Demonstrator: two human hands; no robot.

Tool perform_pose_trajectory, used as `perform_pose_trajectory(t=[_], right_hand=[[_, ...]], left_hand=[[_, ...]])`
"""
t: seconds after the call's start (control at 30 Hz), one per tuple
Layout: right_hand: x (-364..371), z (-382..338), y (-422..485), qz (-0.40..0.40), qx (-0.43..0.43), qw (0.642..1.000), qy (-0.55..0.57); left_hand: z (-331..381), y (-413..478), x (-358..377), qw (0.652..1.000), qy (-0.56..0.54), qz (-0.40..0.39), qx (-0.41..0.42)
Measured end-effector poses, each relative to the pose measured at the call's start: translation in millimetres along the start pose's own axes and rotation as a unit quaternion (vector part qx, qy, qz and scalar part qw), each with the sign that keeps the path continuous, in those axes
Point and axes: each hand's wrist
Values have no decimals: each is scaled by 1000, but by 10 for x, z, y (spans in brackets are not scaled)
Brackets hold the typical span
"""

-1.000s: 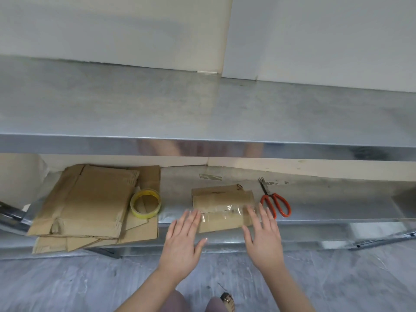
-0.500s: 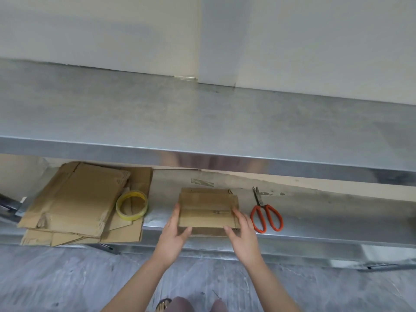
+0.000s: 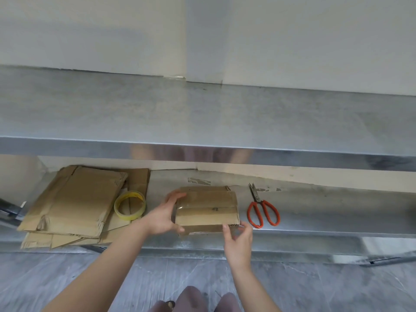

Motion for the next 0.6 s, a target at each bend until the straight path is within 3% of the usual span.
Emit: perform_pose_trajectory(t=[0.27, 0.4, 0.6], right_hand=[[123, 40, -464, -56, 1, 998, 20], [184, 46, -676, -132, -10, 991, 38], [107, 47, -812, -140, -76, 986, 50]], left_hand=[[-4, -209, 116, 996, 36, 77, 9], [-61, -439, 290, 995, -20, 96, 1], [-183, -764, 403, 985, -123, 123, -17]])
Point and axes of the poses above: each hand's wrist, its own y-axis towards the middle knuckle, its own x-axis out of the palm, z = x × y, and after that the axes turned 15 degrees about z, right-handed
